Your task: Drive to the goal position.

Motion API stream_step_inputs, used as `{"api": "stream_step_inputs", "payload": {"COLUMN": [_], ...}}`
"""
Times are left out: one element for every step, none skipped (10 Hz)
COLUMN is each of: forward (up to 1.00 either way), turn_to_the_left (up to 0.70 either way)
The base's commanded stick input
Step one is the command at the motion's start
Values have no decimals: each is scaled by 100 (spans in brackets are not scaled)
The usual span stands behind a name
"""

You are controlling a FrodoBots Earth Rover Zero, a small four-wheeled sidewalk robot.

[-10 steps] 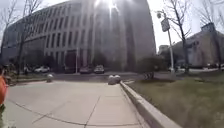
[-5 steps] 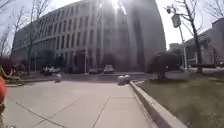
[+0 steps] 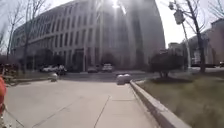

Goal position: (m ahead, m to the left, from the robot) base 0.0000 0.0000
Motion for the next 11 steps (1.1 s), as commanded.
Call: {"api": "stream_step_inputs", "payload": {"forward": [56, 49, 41, 34, 26, 18, 11, 3, 0, 0, 0], "turn_to_the_left": [27, 24, 20, 16, 13, 9, 5, 1, 0, 0, 0]}}
